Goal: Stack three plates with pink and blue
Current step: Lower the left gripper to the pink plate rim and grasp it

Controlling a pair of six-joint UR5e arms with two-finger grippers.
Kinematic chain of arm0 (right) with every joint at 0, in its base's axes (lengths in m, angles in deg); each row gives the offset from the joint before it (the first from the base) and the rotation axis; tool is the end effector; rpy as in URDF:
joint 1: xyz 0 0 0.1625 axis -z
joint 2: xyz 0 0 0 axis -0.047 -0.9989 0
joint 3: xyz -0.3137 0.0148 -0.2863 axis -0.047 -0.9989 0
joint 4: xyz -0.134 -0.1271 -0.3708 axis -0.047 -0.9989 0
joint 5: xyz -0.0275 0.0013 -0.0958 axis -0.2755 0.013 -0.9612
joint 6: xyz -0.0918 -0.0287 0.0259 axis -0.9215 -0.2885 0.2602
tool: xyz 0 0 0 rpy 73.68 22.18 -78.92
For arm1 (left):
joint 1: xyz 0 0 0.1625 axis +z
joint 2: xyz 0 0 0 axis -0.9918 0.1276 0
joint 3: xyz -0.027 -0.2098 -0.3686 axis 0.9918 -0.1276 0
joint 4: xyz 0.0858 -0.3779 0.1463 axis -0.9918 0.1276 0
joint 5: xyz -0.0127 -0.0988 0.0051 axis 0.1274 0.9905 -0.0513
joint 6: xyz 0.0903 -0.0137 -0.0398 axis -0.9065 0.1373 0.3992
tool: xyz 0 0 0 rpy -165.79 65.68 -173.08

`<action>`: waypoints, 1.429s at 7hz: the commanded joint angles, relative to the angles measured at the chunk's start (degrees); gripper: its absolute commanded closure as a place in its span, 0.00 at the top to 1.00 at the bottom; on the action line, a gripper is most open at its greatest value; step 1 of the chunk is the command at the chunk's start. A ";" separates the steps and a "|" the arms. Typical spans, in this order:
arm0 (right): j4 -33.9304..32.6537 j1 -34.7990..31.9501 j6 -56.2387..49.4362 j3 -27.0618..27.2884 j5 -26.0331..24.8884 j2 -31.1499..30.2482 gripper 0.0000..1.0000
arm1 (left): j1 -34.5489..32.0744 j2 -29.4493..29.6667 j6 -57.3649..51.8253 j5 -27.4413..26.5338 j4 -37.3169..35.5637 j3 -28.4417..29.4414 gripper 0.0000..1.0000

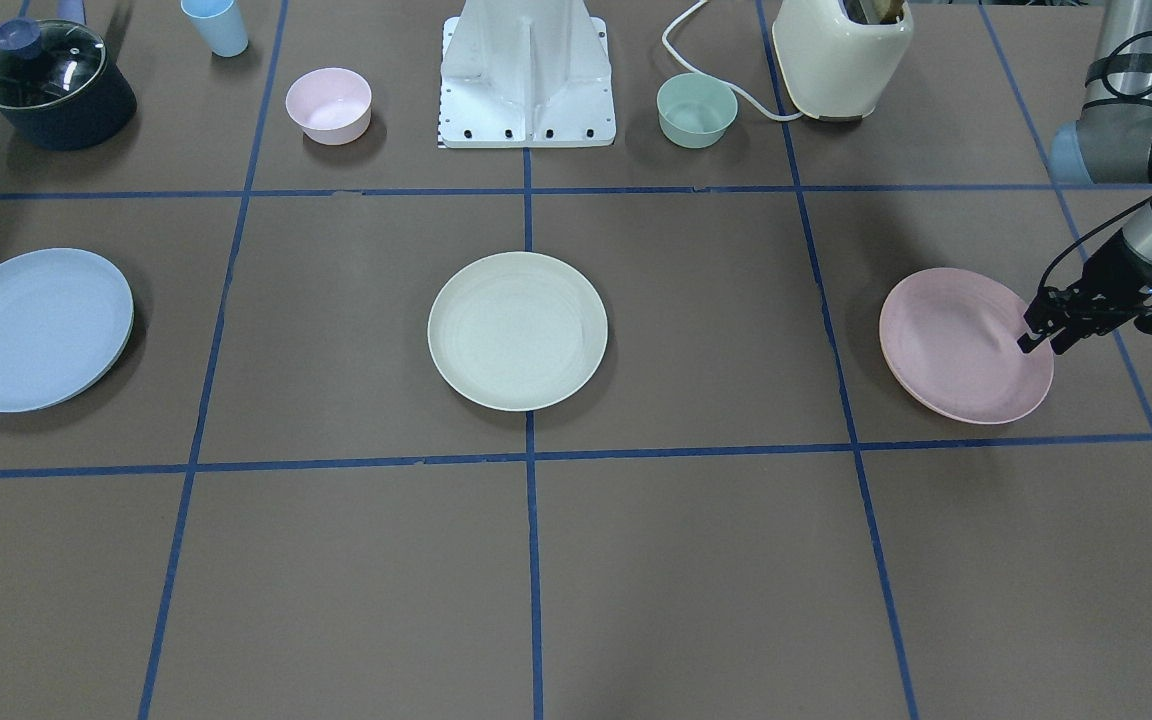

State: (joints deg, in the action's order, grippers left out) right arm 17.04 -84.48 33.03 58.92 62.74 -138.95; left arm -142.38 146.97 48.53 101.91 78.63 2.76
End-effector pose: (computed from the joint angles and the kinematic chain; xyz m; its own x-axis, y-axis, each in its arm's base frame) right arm -0.0002 -0.4548 0.6985 0.7127 0.0337 0.7007 -0.0514 0.9987 0.0043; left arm 0.1794 -0.4568 0.6660 0.5820 0.0053 -0.8132 0.1688 0.9774 0.1272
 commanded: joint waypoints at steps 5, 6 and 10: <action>1.56 1.80 1.77 -0.79 -0.22 0.00 1.00 | -0.06 -3.39 -0.68 3.44 -0.52 -6.21 0.00; 1.56 2.50 1.86 -0.79 -0.66 0.00 1.00 | -1.71 -3.85 -0.68 9.20 -0.53 -7.72 0.00; 11.25 7.84 12.77 -2.71 -3.45 0.26 1.00 | -7.00 5.08 2.37 14.01 -13.67 -12.72 0.00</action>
State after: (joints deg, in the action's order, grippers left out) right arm 22.13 -79.30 39.26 57.50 61.00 -138.74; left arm -149.11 148.63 49.16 115.79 70.19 -7.85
